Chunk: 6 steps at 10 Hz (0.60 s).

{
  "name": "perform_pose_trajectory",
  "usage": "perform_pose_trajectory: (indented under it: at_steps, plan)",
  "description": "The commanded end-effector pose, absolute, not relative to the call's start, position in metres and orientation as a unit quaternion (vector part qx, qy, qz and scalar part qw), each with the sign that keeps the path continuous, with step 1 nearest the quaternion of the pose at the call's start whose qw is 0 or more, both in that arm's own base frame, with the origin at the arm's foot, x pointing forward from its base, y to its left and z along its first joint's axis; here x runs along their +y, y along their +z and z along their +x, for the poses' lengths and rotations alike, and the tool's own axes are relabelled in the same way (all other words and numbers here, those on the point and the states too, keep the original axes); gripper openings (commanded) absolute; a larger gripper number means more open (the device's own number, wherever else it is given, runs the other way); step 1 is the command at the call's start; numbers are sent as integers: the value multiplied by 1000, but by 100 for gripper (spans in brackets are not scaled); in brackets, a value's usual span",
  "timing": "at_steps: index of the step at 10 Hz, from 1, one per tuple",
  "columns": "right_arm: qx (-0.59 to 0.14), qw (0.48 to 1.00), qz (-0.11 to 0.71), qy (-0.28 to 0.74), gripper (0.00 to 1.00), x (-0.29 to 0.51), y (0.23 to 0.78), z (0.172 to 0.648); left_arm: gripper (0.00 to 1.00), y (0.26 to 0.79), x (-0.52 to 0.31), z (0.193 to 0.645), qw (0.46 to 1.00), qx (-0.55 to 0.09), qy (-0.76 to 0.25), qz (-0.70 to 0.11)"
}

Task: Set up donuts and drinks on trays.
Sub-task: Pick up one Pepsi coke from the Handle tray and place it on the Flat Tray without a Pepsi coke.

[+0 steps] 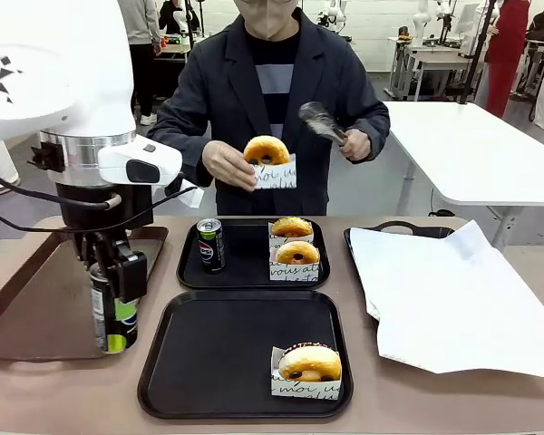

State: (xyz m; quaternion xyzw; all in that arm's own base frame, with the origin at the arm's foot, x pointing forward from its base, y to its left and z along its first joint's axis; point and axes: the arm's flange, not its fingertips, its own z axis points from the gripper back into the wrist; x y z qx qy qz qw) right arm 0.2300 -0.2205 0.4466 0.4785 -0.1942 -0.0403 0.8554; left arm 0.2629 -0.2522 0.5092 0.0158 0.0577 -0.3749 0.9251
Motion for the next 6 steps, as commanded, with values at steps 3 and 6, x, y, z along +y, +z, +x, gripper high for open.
perform_pose_trajectory:
  at_steps: [3, 6]
  plan:
    - [-205, 849, 486, -34, 100, -220, 446, 231, 59, 495, -274, 270, 926, -12, -378, -3]
    - [-205, 849, 486, -34, 100, -220, 446, 231, 59, 476, -281, 283, 930, 4, -367, -11]
